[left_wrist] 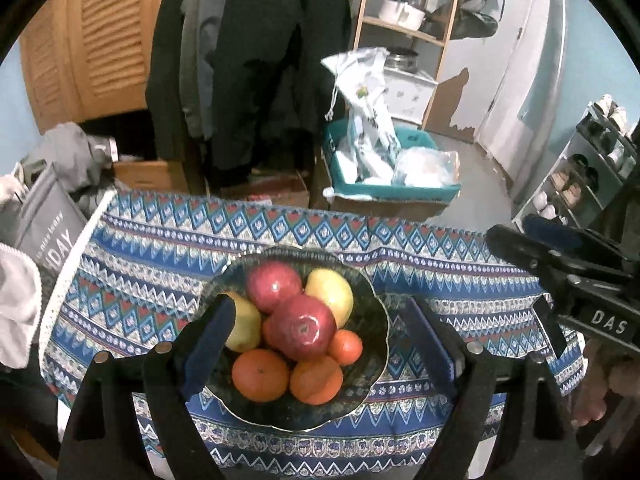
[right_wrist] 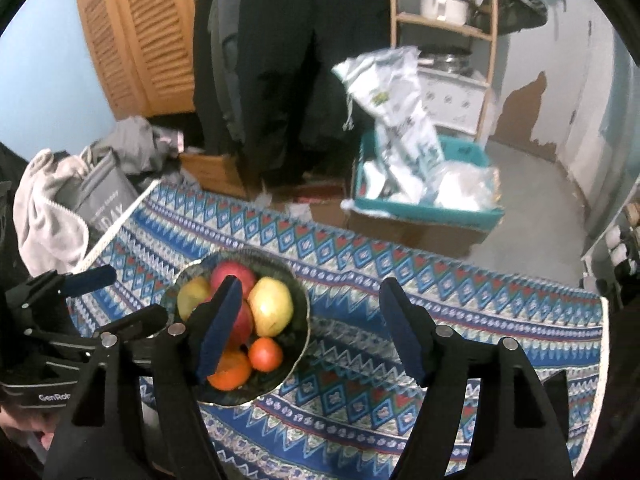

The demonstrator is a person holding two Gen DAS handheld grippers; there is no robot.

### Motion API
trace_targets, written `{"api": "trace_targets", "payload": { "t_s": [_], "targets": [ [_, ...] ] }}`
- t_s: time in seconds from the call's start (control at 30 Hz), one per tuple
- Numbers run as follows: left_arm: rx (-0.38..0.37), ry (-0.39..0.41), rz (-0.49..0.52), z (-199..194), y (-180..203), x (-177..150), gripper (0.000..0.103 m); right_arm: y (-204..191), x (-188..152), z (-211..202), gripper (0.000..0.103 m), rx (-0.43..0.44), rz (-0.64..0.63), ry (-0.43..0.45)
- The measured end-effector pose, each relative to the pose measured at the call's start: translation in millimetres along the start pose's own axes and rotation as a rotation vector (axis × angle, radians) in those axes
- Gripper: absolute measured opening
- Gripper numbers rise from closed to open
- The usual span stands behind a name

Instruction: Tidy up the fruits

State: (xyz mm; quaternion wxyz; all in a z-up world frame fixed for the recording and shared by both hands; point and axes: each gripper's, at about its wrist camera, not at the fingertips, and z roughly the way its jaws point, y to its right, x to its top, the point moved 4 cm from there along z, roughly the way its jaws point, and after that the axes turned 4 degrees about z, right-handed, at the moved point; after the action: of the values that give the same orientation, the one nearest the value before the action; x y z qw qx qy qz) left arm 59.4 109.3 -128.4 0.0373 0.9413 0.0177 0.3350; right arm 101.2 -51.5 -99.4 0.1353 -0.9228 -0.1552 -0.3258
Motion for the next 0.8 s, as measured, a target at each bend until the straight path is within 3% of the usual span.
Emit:
{"api": "trace_targets", "payload": {
  "t_s": [0.13, 0.37, 0.8],
  "targets": [
    [0.006, 0.031, 0.009, -16.1, 6.1, 5.6, 0.088, 7.7, 6.0, -22.1, 0.077, -0.027, 0.013, 0.049],
    [0.034, 0.128, 0.044, -51.0, 21.3, 20.8, 0.099, 17.4, 13.6, -60.3, 0.079, -0.078, 0.013, 0.138],
    [0.063, 0.245, 0.048, -87.8, 31.7, 36.9, 0.102, 39.1, 20.7, -119.8, 0.080, -0.192, 0.000, 0.287]
  ]
}}
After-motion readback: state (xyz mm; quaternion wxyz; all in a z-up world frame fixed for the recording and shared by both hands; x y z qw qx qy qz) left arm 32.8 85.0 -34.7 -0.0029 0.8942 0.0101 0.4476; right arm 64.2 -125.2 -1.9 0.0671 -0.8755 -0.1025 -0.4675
